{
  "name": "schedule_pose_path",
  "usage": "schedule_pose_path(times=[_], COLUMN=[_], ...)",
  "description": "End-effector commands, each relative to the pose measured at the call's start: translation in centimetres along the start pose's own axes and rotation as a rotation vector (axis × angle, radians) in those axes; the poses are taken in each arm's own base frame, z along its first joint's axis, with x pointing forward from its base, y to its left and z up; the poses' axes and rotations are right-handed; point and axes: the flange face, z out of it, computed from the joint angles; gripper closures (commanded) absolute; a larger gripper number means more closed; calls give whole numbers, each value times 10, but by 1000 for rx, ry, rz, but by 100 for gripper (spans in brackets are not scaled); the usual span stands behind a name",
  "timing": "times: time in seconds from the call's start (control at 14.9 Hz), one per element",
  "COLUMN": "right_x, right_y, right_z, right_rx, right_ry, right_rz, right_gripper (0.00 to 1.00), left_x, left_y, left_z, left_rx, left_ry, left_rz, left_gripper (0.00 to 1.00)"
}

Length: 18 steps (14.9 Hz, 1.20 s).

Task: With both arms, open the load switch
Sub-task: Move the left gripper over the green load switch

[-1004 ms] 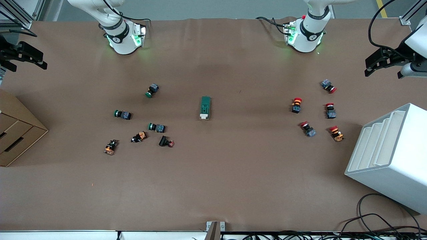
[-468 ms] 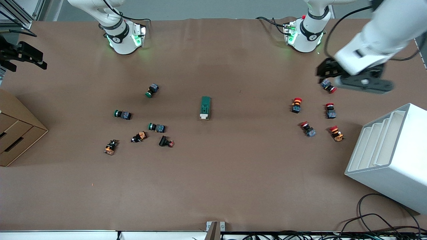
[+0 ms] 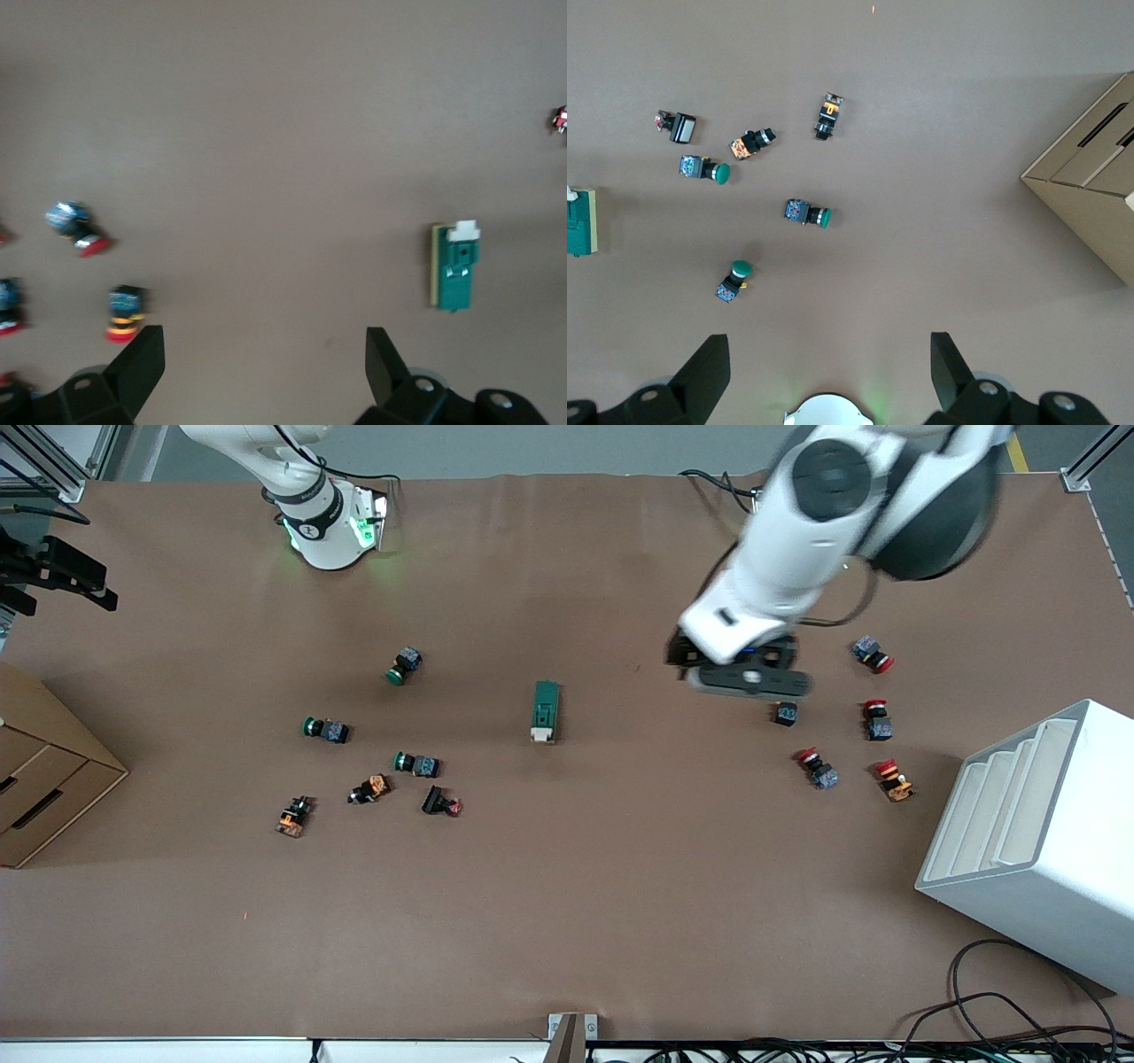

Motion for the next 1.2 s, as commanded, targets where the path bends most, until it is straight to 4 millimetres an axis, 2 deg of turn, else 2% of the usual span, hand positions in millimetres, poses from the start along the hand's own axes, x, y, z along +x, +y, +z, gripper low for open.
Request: schedule_pose_path(times=[0.0, 0.13, 0.33, 0.47, 0.74, 0.87, 0.94, 1.0, 1.14], right_x=[-10, -13, -10, -10, 0, 22, 35, 46, 51], right_y=[-1, 0, 2, 7, 14, 18, 28, 36, 44], right_z=[-2, -5, -4, -16, -5, 20, 33, 46, 57], right_rx=[-8, -9, -10, -6, -8, -3, -3, -3, 3], right_ry=[-11, -19, -16, 6, -12, -48, -48, -53, -71], right_rz=[-12, -8, -7, 14, 22, 27, 42, 54, 66], right_gripper=[0, 0, 0, 0, 0, 0, 0, 0, 0], left_x=[-24, -48, -71, -95, -139, -158, -169, -186, -202], left_y=[59, 104, 142, 168, 203, 215, 221, 226, 218], left_z=[41, 76, 128, 165, 222, 240, 249, 259, 287], left_rx=[10, 15, 66, 107, 157, 161, 160, 162, 171], left_ry=[48, 89, 150, 202, 299, 340, 361, 401, 489], left_rz=[-93, -166, -193, -203, -183, -161, -159, -142, -126], left_gripper=[0, 0, 0, 0, 1, 1, 1, 2, 2])
